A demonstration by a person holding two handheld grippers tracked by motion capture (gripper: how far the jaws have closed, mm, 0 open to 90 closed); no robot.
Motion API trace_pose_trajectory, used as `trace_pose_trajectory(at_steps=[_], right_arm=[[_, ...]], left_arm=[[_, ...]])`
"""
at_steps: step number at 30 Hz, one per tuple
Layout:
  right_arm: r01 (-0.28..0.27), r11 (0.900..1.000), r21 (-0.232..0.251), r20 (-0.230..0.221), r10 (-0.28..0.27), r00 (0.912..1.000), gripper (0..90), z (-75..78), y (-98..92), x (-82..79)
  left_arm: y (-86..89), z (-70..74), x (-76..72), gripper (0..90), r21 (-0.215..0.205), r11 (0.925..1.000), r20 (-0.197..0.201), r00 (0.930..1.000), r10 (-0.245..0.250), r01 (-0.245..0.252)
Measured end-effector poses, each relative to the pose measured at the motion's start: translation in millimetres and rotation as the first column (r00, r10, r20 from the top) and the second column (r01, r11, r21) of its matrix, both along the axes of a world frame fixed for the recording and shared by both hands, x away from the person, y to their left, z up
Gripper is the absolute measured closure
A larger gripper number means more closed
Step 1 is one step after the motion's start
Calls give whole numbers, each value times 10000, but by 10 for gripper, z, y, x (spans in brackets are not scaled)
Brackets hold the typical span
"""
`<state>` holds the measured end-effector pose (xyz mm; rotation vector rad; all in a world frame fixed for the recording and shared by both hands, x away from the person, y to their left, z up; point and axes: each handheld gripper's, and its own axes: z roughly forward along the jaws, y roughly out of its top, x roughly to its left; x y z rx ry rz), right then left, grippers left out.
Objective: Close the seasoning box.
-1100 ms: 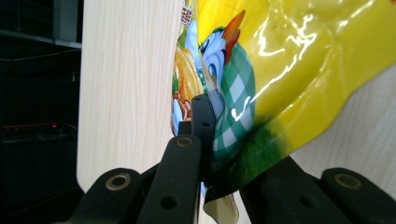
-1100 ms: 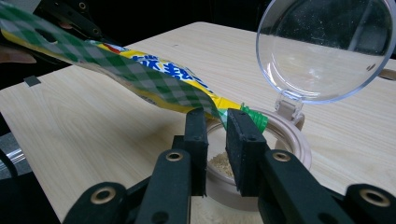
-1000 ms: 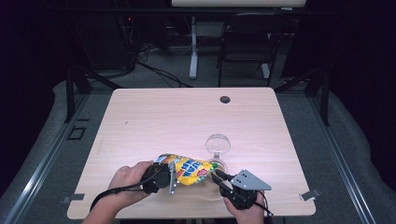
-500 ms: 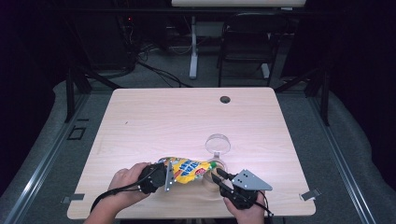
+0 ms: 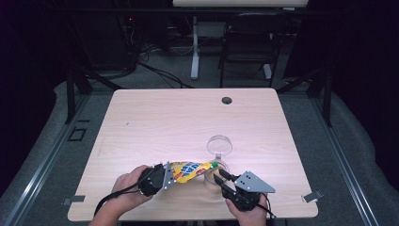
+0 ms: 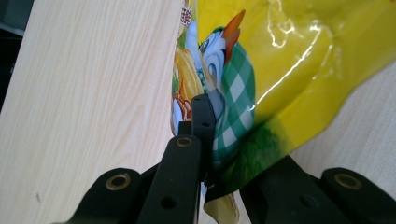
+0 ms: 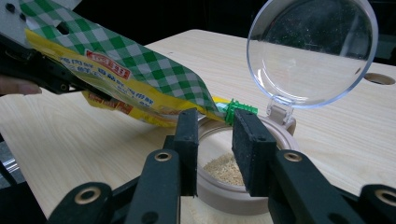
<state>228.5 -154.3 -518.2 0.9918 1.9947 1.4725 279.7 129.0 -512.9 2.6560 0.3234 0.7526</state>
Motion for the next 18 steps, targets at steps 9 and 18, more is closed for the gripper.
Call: trace_pose_trajectory(at_steps=[9, 18], right_arm=[[9, 10000, 15, -38, -9, 10000, 712, -5, -6, 7], [72, 9999, 83, -26, -72, 10000, 710, -8, -7, 12]], left_arm=[[62, -30, 9, 874, -549, 9984, -181, 9998, 111, -121], [108, -43, 19, 874, -920, 9954, -288, 9993, 253, -278]])
